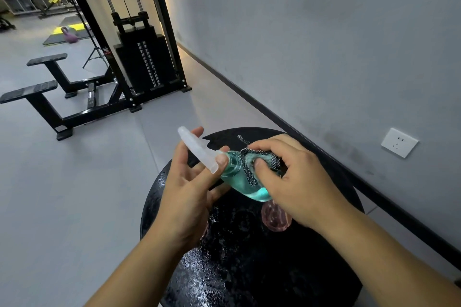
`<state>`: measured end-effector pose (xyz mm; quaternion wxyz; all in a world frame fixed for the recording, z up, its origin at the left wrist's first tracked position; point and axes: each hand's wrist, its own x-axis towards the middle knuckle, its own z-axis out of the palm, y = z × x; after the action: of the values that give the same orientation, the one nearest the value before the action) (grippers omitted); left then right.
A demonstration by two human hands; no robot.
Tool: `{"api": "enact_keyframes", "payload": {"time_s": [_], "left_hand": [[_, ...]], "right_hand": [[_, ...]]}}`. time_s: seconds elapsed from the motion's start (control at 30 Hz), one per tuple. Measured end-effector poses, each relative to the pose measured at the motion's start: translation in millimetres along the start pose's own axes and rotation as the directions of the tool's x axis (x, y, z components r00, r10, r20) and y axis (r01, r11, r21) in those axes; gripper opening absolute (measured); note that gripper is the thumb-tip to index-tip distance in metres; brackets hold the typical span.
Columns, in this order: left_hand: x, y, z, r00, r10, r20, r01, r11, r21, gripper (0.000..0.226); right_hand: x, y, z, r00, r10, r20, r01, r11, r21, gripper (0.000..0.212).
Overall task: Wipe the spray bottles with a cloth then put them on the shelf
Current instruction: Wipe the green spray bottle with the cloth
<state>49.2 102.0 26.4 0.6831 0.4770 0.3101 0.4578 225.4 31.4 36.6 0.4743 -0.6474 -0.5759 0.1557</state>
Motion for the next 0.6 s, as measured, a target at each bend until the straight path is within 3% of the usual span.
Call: {"api": "enact_keyframes", "payload": {"time_s": [0.2,0.37,0.47,0.6], "left_hand": [[6,7,-7,0.996,0.015,-0.091,-0.023,0.996,-0.085,0.064],[8,5,-2,0.983,-0.022,-0.182,-0.002,0.991,-0.133,0.062],[8,2,-2,0.98,-0.03,-0.199,0.003,0.991,-0.132,0.054],[9,4,-5,0.972,-0.045,-0.23,0.013,0.99,-0.14,0.043]], "right_hand": [[5,26,-7,0.987,0.14,-0.08,-0.145,0.987,-0.069,0.019],[-1,20,0,0.991,0.105,-0.088,-0.104,0.994,0.013,0.022],[-6,12,5,0.999,0.01,-0.046,-0.011,0.999,-0.039,0.023],[-2,19,2,0.991,0.107,-0.079,-0.106,0.994,0.013,0.023]]}}
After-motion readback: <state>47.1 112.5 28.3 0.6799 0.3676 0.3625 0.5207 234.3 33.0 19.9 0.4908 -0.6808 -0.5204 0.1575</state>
